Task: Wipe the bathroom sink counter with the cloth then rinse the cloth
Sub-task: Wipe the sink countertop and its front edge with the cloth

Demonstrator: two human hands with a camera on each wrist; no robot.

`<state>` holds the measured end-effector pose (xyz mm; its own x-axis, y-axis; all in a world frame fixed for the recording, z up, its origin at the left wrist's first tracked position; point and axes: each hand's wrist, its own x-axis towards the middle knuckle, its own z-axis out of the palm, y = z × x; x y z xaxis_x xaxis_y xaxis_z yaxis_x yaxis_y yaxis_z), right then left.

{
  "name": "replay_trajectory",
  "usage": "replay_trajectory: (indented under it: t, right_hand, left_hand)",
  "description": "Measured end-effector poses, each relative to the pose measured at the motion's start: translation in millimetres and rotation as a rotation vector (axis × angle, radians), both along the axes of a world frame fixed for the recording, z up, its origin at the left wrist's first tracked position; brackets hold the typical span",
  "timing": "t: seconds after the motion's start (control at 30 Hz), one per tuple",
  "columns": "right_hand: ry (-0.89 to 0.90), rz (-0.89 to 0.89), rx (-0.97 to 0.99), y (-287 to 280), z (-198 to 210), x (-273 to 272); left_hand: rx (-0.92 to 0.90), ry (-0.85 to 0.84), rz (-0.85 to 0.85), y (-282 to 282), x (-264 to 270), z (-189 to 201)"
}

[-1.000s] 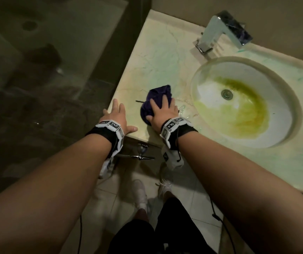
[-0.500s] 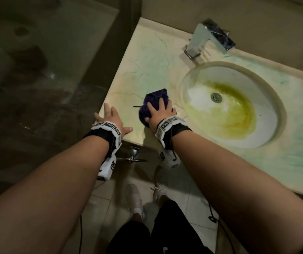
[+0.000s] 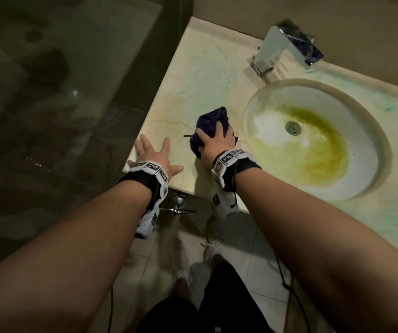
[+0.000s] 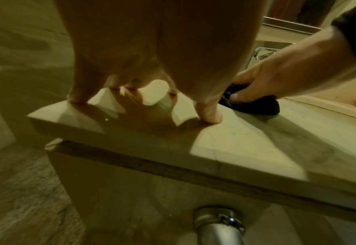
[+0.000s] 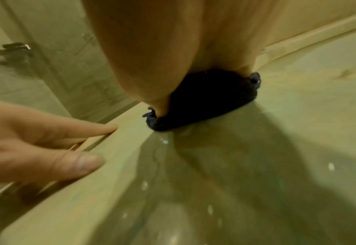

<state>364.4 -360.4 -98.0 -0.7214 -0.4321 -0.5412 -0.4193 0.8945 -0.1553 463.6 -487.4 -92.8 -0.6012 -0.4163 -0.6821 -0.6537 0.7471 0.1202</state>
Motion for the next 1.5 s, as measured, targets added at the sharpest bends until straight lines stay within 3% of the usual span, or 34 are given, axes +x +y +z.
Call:
replay_trajectory:
  t: [0.17, 0.27, 0.4, 0.5, 0.63, 0.73, 0.9, 1.1, 1.2, 1.33, 1.5]
  right_hand:
    - [0.045, 0.143, -0.008, 36.0, -1.7, 24.8]
    - [0.044, 0.060, 0.012, 41.9, -1.7, 8.4]
    - [0.016, -0.056, 0.003, 2.6, -1.6, -4.9]
    - [0.042, 0.044, -0.024, -1.2, 2.7, 21.9]
    - [0.061, 0.213, 0.033, 46.8, 0.0, 57.3]
    - [0.063, 0.133, 0.032, 59.0, -5.4, 37.4]
    - [0.053, -0.066, -0.006, 15.6, -6.4, 8.9]
    - [0.116, 0.153, -0.056, 46.0, -4.2, 80.6]
    - [0.109, 0.085, -0.020, 63.8, -6.6, 71.7]
    - [0.068, -0.113, -0.031, 27.0, -10.3, 60.5]
    - [0.129, 0.020, -0.083, 3.4, -11.3, 105.4]
  left_hand:
    - [-0.013, -0.003, -0.022, 1.2, 0.2, 0.2]
    - [-0.016, 0.006, -0.036, 0.2, 3.5, -0.6]
    - [-0.034, 0.012, -0.054, -0.8, 5.2, -4.1]
    - [-0.039, 0.019, -0.060, -0.1, 5.5, -2.3]
    - [-0.044, 0.025, -0.070, 2.2, 6.8, -2.7]
    - [-0.049, 0.031, -0.070, -0.2, 8.8, -0.9]
    - [-0.056, 0.023, -0.081, 0.0, 8.7, -2.8]
    - [-0.060, 0.033, -0.132, -2.8, 11.0, -2.1]
    - [-0.061, 0.029, -0.177, -10.5, 17.8, -3.5]
    - [-0.052, 0.030, -0.231, -17.9, 25.3, -2.9]
    - [-0.067, 0.049, -0.256, -16.9, 30.4, -3.6]
